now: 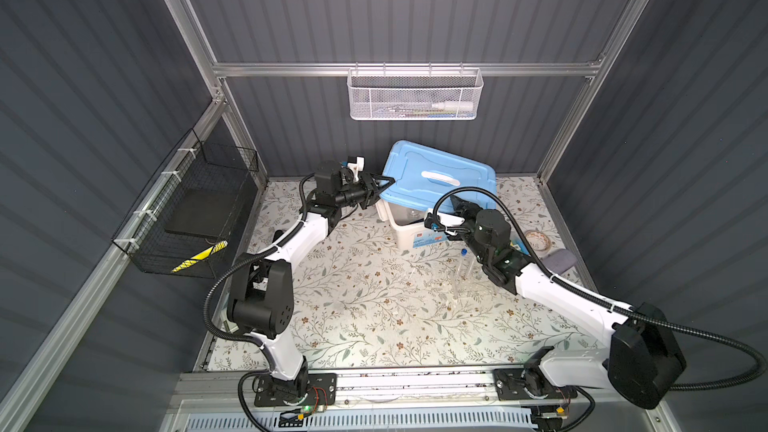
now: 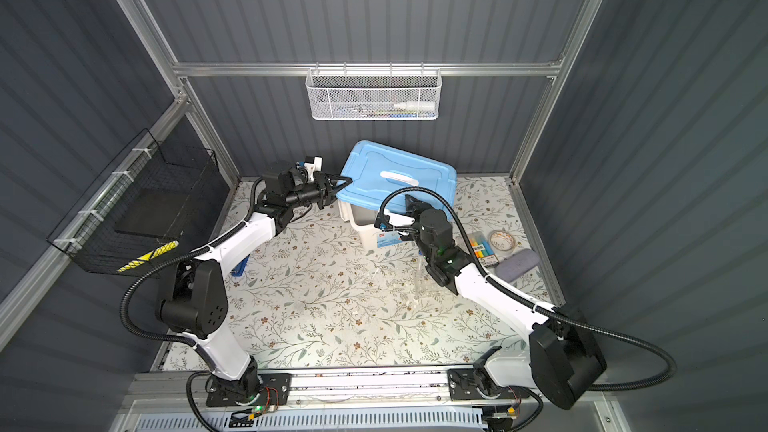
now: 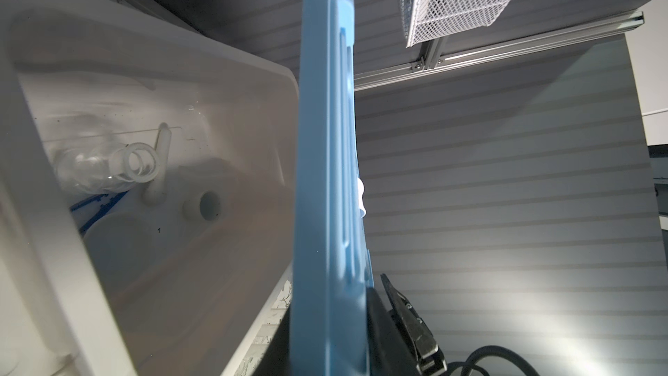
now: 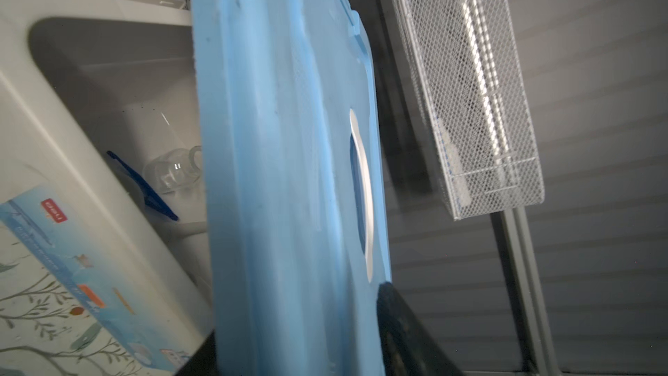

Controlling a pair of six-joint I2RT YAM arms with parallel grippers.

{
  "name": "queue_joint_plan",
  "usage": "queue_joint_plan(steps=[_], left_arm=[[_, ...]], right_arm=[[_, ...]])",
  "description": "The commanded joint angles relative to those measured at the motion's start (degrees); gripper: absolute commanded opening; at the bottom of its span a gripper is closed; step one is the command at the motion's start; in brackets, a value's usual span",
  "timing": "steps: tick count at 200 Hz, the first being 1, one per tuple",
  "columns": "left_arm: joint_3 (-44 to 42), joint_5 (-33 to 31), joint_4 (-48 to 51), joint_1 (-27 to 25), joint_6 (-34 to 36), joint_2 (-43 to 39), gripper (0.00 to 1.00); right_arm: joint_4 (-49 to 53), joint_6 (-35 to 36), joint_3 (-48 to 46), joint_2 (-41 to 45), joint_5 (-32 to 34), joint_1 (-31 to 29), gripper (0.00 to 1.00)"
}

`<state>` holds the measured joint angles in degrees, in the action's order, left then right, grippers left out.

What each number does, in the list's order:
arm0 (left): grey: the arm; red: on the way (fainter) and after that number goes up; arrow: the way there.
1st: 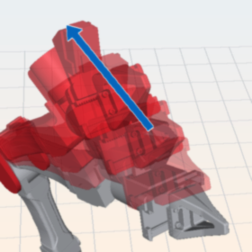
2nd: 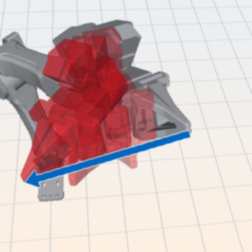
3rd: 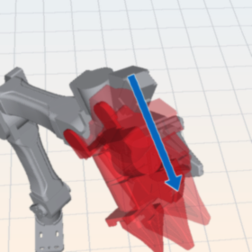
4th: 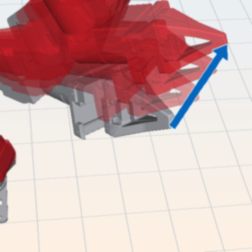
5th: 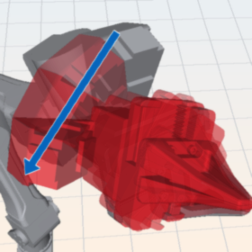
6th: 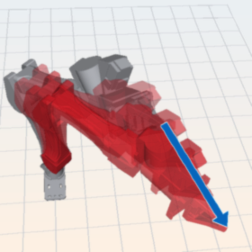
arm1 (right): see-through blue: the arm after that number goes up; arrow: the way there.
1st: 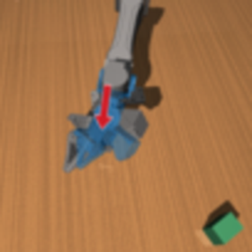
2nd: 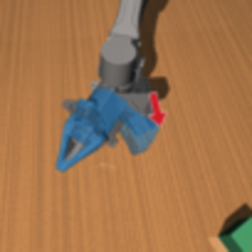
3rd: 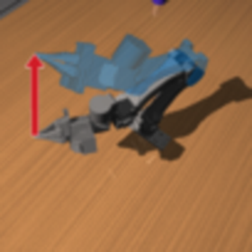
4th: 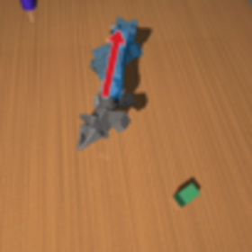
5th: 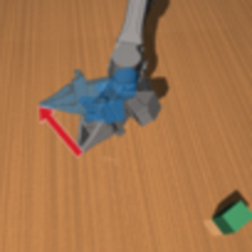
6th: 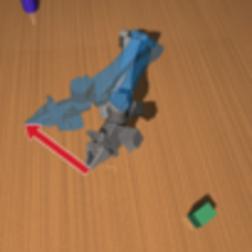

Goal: Organize the chemistry lab equipment
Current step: 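Tilt the held blue lid down over the white bin with both grippers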

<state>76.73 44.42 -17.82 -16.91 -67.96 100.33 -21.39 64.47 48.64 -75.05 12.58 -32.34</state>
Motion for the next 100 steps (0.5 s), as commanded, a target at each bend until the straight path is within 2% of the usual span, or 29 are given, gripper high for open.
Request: queue_joint_plan(steps=[1, 38, 100], left_arm=[[-0.5, -0.7, -4.2, -0.2, 0.3, -1.3, 0.27], [-3.3, -3.2, -8.6, -0.5, -2.0, -1.5, 0.26], [-8.2, -7.8, -15.5, -2.2, -4.6, -1.8, 0.25]], right_arm=[[4.5, -5.7, 3.9, -0.5, -1.8, 2.0, 0.58], [9.7, -9.4, 5.8, -1.7, -4.6, 4.8, 0.64], [13.3, -13.1, 7.2, -2.4, -6.5, 7.7, 0.67]])
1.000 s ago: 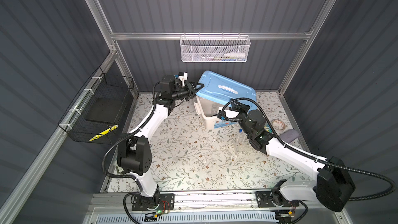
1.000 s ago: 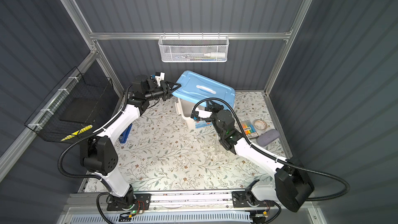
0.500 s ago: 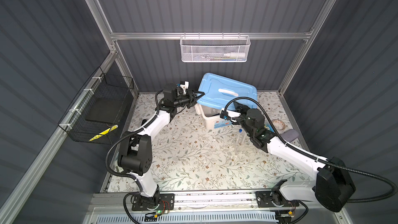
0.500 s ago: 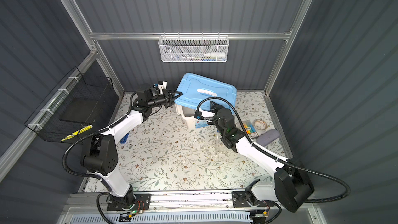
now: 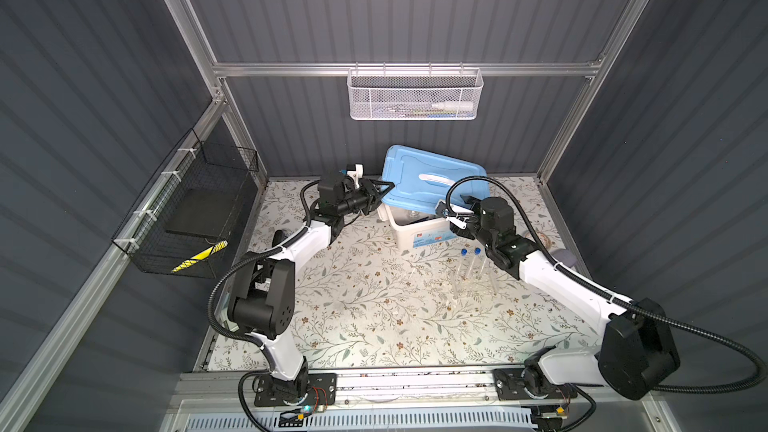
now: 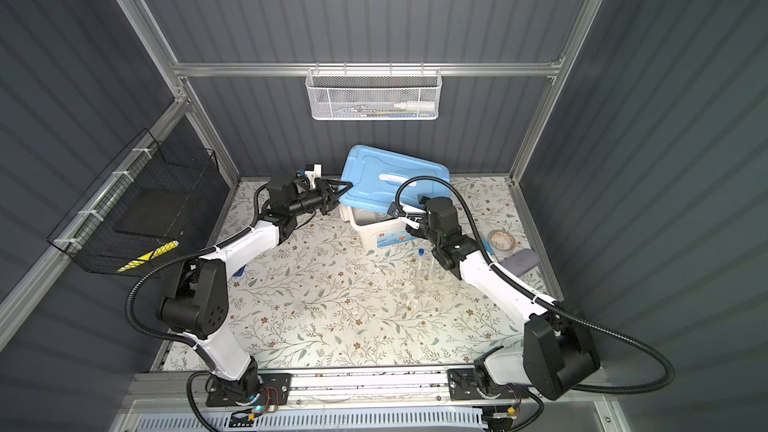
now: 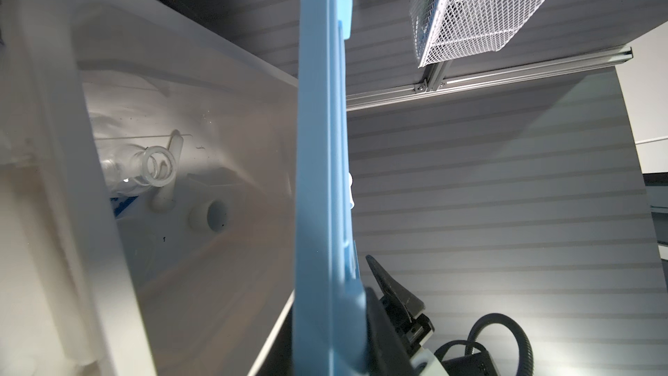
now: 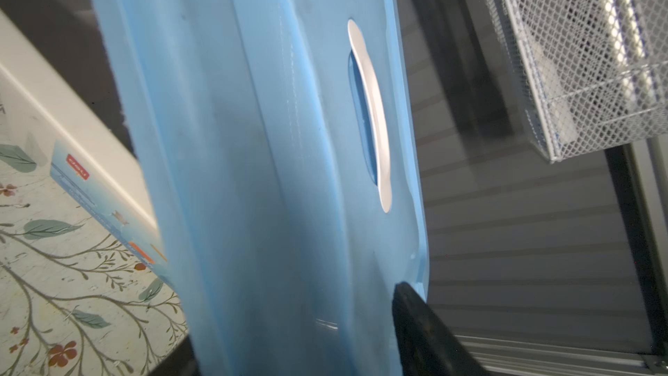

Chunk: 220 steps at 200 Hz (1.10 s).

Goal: Organize the chemistry lab equipment
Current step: 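Tilt the held blue lid down over the white bin with both grippers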

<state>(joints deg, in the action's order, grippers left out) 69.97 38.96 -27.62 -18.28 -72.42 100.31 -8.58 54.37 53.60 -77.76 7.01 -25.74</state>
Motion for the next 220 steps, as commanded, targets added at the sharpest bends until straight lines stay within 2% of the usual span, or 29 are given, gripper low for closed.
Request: queue_joint_plan(steps=[1, 65, 105, 173, 220], left_arm=[[-1.5, -2.4, -5.7, -0.8, -0.2, -1.8, 0.25], [-4.1, -8.6, -9.1, -3.5, -0.2, -2.4, 0.23], [-6.4, -11.1, -11.1, -4.3, -0.5, -2.9, 0.23], [-9.8, -14.3, -12.9, -5.2, -0.8, -4.3, 0.23], [-11.7, -19.0, -16.6, -7.3, -1.8, -4.2, 0.21]], right_arm=[[0.5, -3.1, 2.2, 0.3, -1.0, 1.1, 0.67], [3.4, -8.0, 2.4, 0.4, -3.7, 4.8, 0.69], [7.7, -10.6, 5.6, -1.6, -5.6, 6.6, 0.70], [13.8, -13.2, 9.8, -3.6, -8.0, 7.9, 0.74], [16.4, -16.3, 10.8, -3.6, -9.3, 9.2, 0.77]])
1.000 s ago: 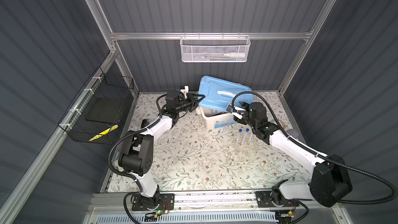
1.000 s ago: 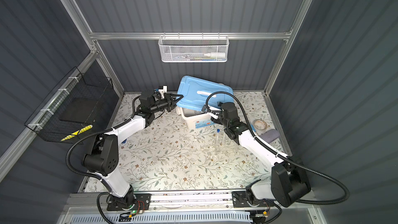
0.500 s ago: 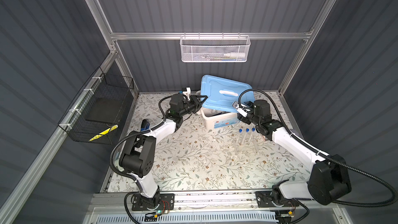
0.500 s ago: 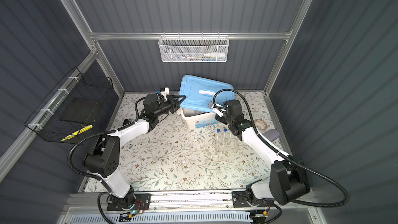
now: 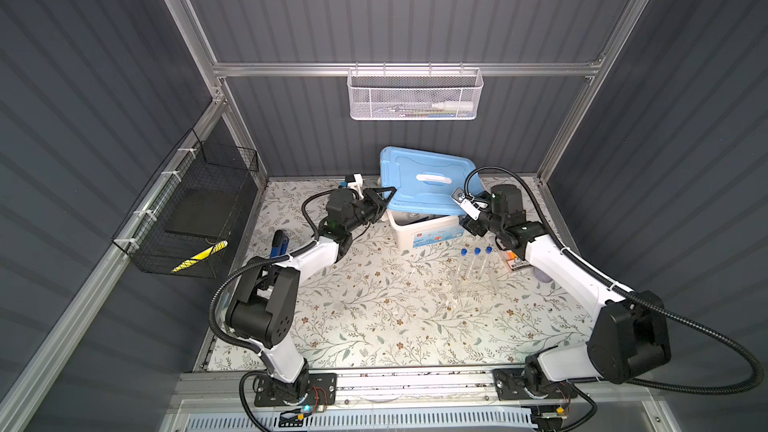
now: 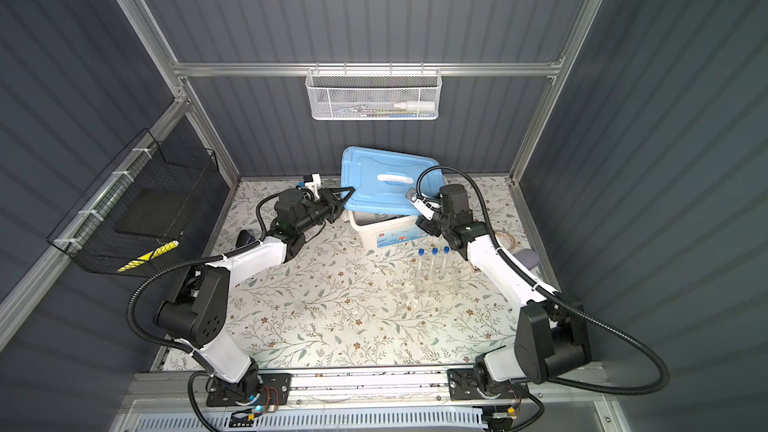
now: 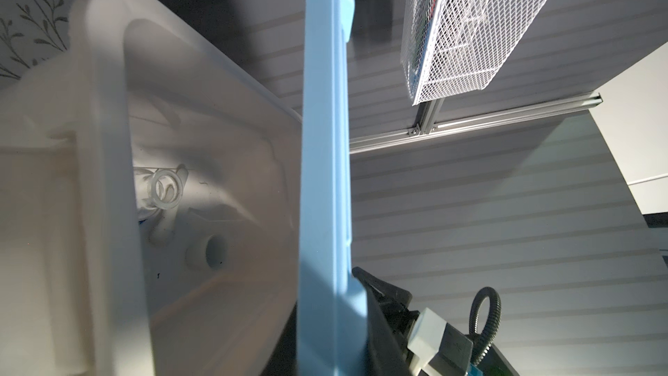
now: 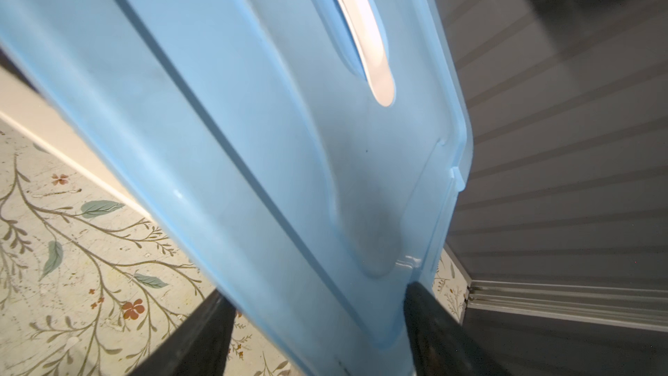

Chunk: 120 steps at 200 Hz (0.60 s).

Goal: Organize the chemistry lab equipment
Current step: 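Tilt the held blue lid down over the white bin with both grippers, then lower the blue lid flat onto the bin top with both grippers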

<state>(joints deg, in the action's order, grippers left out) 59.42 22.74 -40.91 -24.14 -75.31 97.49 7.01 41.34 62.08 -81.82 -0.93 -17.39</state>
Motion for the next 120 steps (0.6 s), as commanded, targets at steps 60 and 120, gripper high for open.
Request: queue_joint_plan(steps=[60, 120], left_arm=[[-2.4, -9.5, -5.5, -4.3, 1.3, -1.2, 0.21], [-6.0, -14.8, -5.5, -5.9, 2.0, -3.9, 0.22]], right_arm=[[3.0, -6.2, 3.2, -0.5, -2.7, 2.5, 0.78], [5.0, -8.6, 4.6, -2.2, -4.2, 3.5, 0.79]])
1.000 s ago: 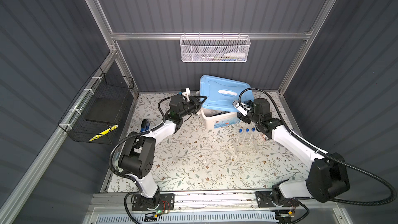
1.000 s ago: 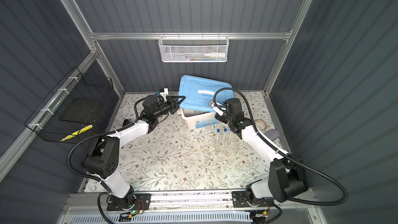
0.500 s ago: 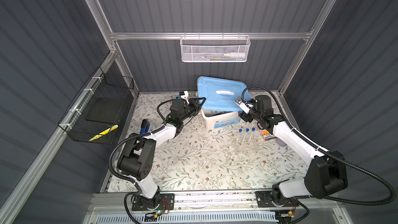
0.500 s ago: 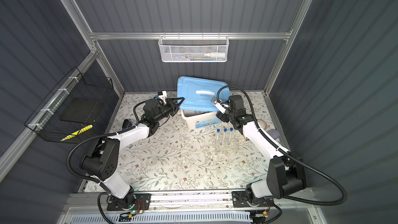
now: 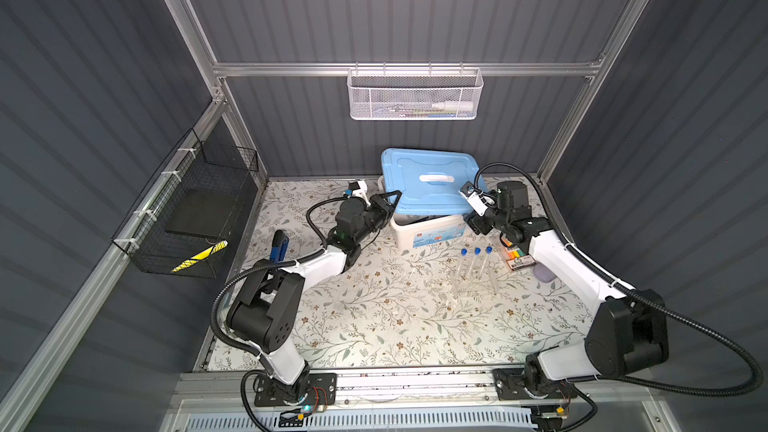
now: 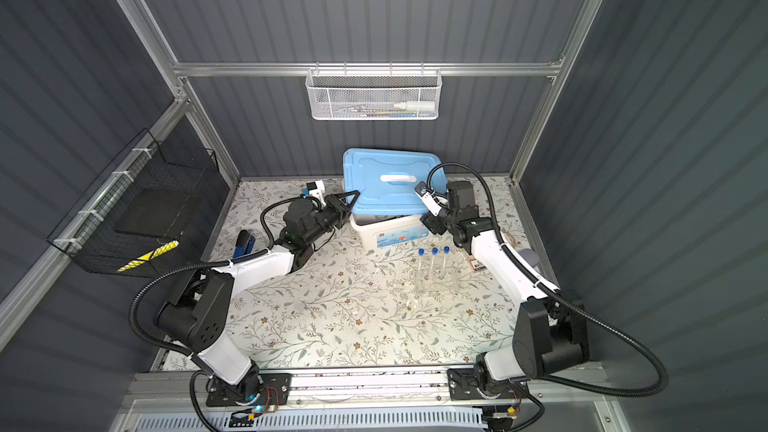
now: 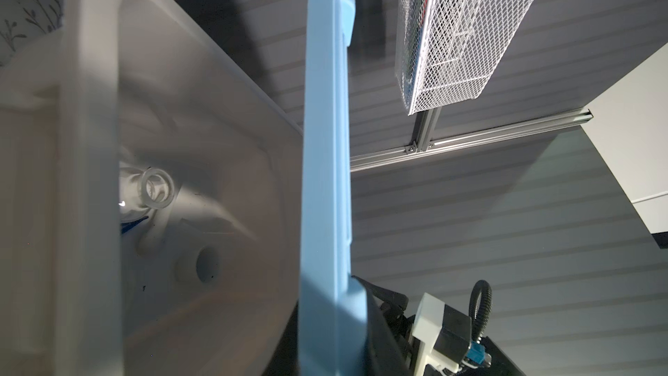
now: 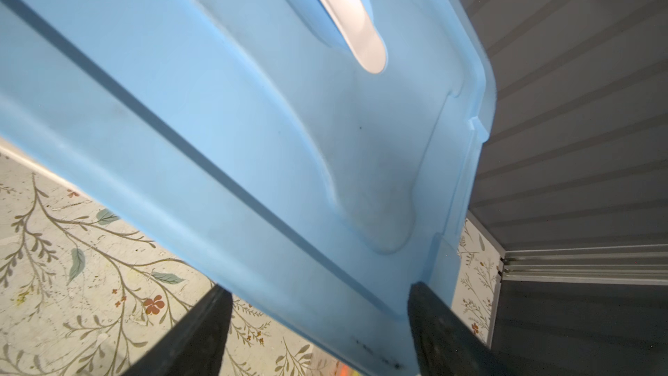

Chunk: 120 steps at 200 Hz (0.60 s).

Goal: Organize the chemistry lab equipment
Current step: 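Lower the blue lid flat onto the bin top with both grippers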

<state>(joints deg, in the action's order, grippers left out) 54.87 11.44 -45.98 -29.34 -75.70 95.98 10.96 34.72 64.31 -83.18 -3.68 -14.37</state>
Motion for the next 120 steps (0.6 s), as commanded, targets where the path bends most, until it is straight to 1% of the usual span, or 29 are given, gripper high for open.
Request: queue_joint_plan(steps=[1, 68, 120], left_arm=[[-1.5, -3.6, -0.4, -0.8, 2.4, -2.4, 0.22], [-1.4, -7.1, -0.7, -3.2, 2.4, -2.1, 0.22], [-2.5, -10.3, -2.8, -4.2, 1.0, -1.4, 0.22]], right_arm=[[1.0, -2.0, 2.4, -0.9, -1.5, 0.5, 0.79], [2.2, -3.9, 3.0, -0.7, -2.7, 1.1, 0.80], [3.3, -7.1, 1.9, 1.5, -6.9, 2.3, 0.83]])
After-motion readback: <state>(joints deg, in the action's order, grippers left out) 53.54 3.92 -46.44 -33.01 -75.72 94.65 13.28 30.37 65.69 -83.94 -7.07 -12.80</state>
